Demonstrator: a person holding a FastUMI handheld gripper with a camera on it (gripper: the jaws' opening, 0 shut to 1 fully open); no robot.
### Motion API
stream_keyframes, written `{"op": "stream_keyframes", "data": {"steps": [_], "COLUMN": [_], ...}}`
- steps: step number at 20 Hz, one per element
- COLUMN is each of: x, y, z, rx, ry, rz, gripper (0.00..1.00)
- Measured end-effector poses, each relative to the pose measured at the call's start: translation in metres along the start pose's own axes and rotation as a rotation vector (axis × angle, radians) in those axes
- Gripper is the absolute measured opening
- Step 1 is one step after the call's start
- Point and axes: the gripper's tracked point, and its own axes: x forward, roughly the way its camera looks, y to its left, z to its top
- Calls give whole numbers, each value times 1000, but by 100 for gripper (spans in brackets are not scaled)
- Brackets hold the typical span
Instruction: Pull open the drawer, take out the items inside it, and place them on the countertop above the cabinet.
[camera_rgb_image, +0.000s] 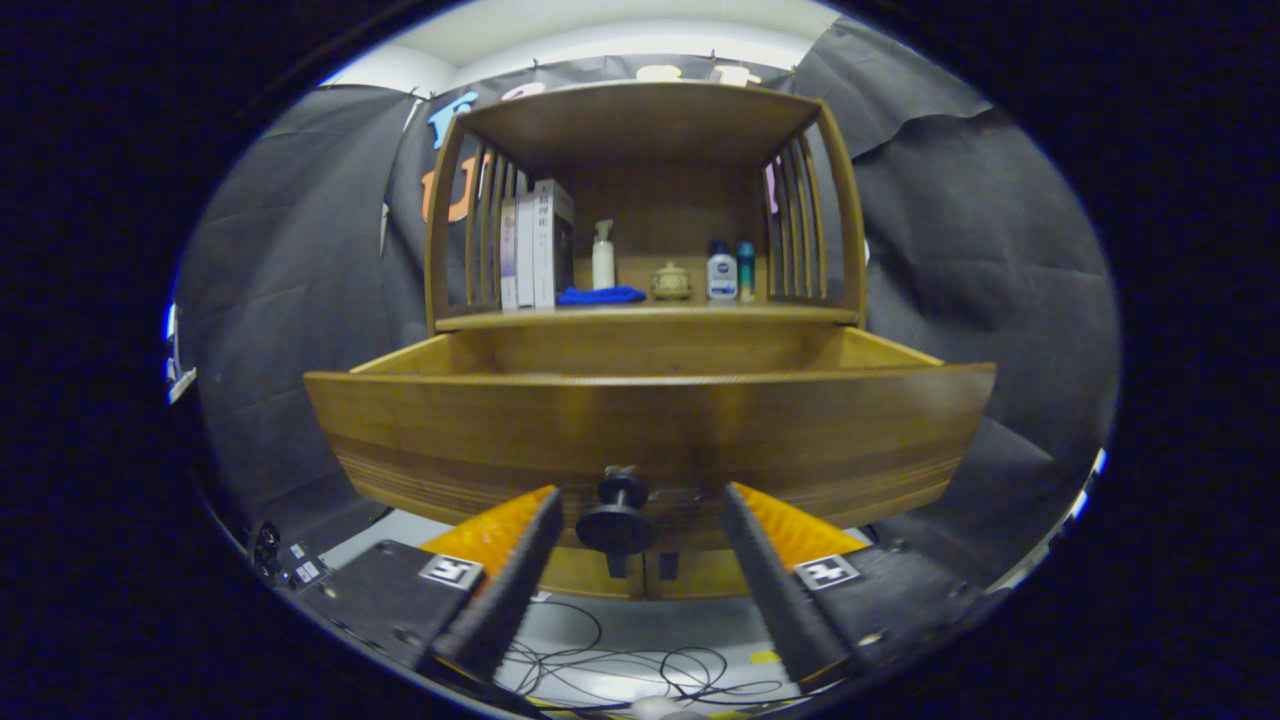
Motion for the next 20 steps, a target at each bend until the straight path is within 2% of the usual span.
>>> {"op": "stream_keyframes", "data": {"steps": [1, 6, 9, 16, 20], "x": [-10, -54, -63, -30, 18], "y": [-3, -20, -32, -35, -20], "z": [10, 77, 121, 217, 255], "rx": [4, 51, 83, 116, 125], "ry": [-20, -123, -168, -211, -133], "rz": [-1, -14, -32, -3, 25], "gripper": [100, 100, 100, 100, 100]}}
